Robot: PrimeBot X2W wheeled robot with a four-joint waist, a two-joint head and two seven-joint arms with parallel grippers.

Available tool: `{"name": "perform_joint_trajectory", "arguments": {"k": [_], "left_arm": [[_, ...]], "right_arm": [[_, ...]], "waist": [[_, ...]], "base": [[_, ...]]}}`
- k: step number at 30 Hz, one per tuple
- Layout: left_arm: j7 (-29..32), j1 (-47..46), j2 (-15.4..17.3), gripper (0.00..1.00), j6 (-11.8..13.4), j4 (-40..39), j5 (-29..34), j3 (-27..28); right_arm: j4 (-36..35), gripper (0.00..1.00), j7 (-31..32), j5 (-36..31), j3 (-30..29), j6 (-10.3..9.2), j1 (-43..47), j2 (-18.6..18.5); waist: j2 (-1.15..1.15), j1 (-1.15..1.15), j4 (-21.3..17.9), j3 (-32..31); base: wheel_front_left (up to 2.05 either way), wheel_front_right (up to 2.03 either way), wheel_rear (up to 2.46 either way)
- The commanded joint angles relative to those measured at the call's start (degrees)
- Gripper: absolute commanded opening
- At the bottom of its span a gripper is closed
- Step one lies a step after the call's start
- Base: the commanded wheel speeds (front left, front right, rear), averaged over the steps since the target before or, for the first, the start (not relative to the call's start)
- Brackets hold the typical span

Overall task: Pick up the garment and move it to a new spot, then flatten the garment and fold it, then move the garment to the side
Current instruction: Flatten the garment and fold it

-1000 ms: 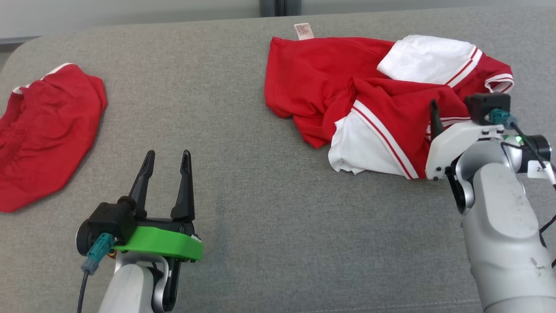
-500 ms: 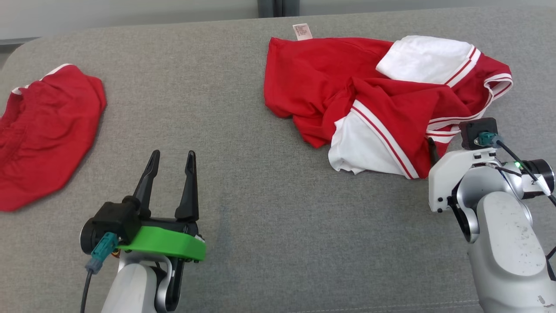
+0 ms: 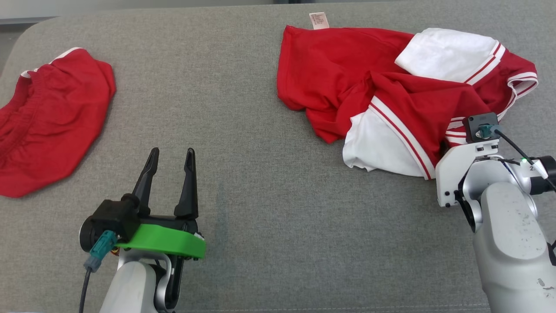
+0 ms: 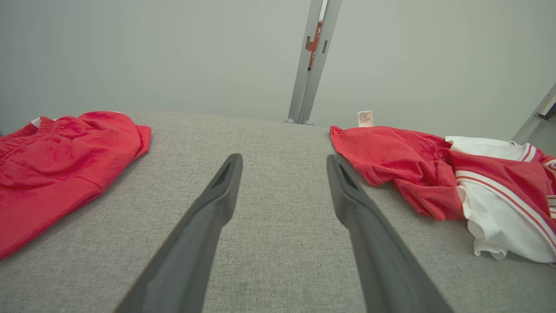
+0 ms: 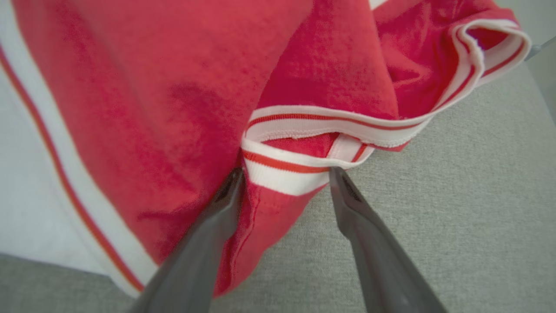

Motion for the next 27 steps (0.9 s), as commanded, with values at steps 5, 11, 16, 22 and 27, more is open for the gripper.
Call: {"name": "perform_joint_trajectory", "arguments": {"k": [5,11,16,22,27], "left_arm": [[-0.03,-1.07,0.17,1.0,0.09,-0.12,-0.12,0.64],[-0.03,0.09,0.17,1.0,0.29,0.15,-0.17,1.13],[-0.03,0.4,0.18,1.0,0.06,0.3,-0.11,1.11],[-0.03,0.32,0.18,1.0,-0.13,0.41,0.39,1.14],[-0.03,0.25,0.18,1.0,-0.3,0.71,-0.14,0.71]], "right_arm": [[-0.56,0.0,-3.71,0.54,-4.52,0.0,-1.13,0.8],[-6.21,0.0,-10.23,5.6,-10.51,0.0,1.09,1.95],[-9.6,0.0,-13.28,16.9,-19.43,0.0,3.52,2.38],[-7.2,1.0,-16.39,14.96,-28.17,0.01,4.22,2.35],[-7.58,1.0,-21.96,9.46,-29.77,0.02,4.03,2.39]], "waist": [[0.0,0.0,-0.48,0.24],[0.0,0.0,-1.9,-1.17],[0.0,0.0,-3.17,-2.39],[0.0,0.0,-4.06,-2.84],[0.0,0.0,-3.67,-3.39]], "base": [[0.0,0.0,0.0],[0.0,0.0,0.0],[0.0,0.0,0.0],[0.0,0.0,0.0],[0.0,0.0,0.0]]}}
